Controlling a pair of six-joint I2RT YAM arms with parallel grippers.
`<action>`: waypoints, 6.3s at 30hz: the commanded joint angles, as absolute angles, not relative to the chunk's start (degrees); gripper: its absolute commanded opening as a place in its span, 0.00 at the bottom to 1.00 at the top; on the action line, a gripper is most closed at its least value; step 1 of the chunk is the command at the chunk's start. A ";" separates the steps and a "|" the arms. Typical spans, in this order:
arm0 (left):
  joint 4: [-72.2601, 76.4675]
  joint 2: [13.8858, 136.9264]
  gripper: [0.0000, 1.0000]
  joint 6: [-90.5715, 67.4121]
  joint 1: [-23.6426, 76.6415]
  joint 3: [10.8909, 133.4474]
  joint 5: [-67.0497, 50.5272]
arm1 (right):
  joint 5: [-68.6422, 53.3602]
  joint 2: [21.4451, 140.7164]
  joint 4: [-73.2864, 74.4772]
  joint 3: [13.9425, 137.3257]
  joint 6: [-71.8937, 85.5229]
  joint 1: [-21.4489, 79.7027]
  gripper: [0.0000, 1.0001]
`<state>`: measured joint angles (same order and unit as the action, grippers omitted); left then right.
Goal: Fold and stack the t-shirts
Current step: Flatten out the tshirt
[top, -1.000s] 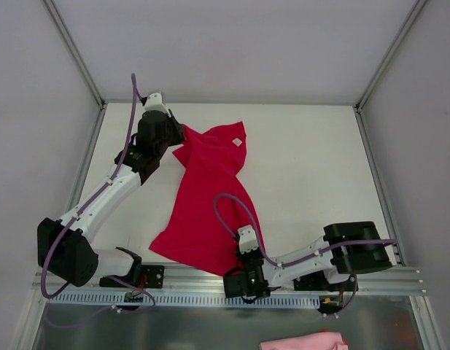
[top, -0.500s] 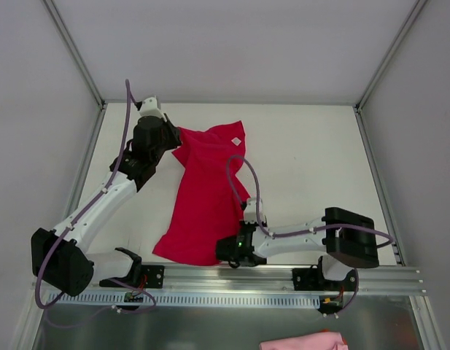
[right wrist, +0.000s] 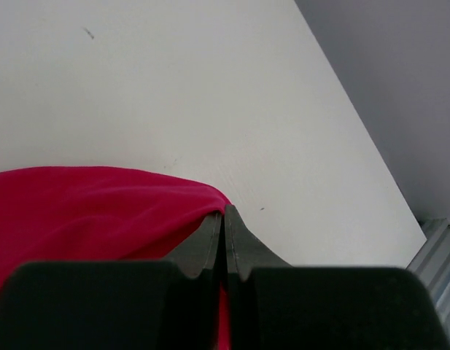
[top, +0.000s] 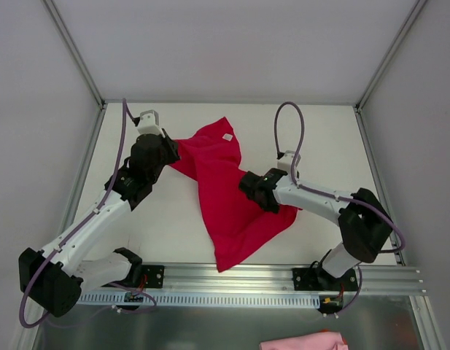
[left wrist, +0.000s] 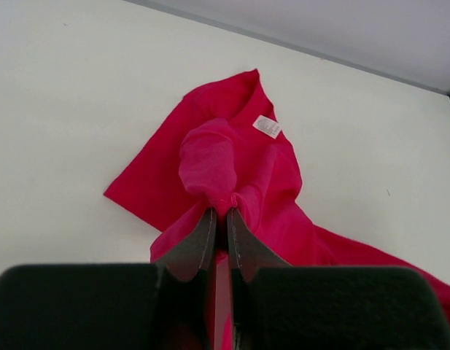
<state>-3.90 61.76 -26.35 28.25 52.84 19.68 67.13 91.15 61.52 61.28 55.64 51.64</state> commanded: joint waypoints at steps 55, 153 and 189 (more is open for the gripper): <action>-4.84 63.02 0.69 -53.79 50.19 22.76 40.25 | 63.11 82.18 74.18 53.79 76.72 97.21 0.87; -15.80 71.71 0.00 -29.10 35.34 71.77 37.97 | 68.47 72.60 73.49 74.77 47.66 65.61 0.01; -15.81 50.99 0.00 -11.42 50.71 88.42 25.43 | 41.08 46.79 43.78 93.18 -15.28 37.44 0.01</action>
